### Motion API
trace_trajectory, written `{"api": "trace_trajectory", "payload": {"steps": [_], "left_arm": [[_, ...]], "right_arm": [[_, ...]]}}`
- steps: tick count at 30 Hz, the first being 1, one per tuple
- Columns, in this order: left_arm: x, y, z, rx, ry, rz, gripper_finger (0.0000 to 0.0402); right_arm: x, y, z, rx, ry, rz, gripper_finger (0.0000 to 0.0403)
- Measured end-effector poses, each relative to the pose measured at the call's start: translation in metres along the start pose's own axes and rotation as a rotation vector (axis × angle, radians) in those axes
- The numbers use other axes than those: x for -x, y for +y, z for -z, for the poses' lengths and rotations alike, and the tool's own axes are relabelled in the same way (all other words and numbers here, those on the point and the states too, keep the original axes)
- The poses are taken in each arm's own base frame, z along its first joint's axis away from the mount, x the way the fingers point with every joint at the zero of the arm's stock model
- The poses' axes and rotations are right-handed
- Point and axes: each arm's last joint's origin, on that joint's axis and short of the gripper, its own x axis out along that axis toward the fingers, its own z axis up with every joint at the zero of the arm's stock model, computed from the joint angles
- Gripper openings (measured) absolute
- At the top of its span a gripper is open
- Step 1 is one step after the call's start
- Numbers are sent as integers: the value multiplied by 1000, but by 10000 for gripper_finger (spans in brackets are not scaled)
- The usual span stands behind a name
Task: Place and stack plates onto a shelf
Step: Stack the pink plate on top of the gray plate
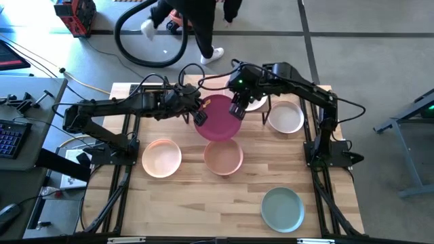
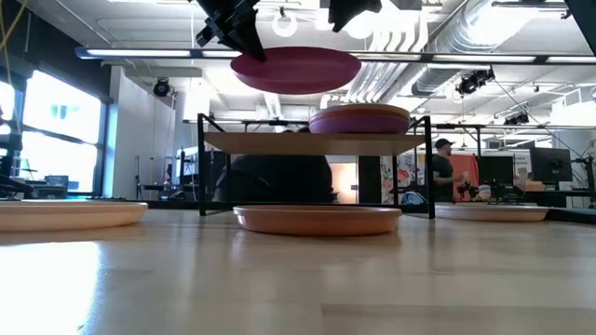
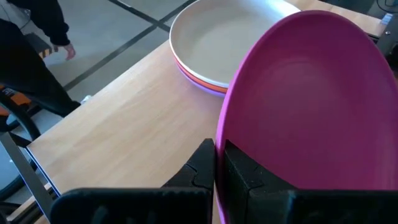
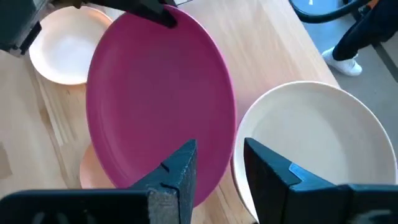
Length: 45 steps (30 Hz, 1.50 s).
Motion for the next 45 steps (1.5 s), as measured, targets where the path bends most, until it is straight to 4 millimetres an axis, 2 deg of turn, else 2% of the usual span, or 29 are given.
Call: {"api": "trace_trajectory", "payload": {"steps": [8,15,28,31,36,45], "left_arm": [[0,0,-1,-13,-7,-3,1],[0,0,-2,-8,-22,-3,1],[0,-2,-7,-23,-72,12,1],[0,-2,-9,-16,-89,20,1],[0,-3,-10,-11,-97,21,1],[0,-3,-11,-5,-108,22,1]], "right_arm": [[-13,-9,5,-74,79,20,110],[-15,-15,4,-105,88,-14,110],[-15,-15,4,-98,91,-35,107],[-15,-15,4,-98,89,-21,86],[-15,-16,4,-101,86,-1,13],[-15,-17,4,-94,81,21,3]]}}
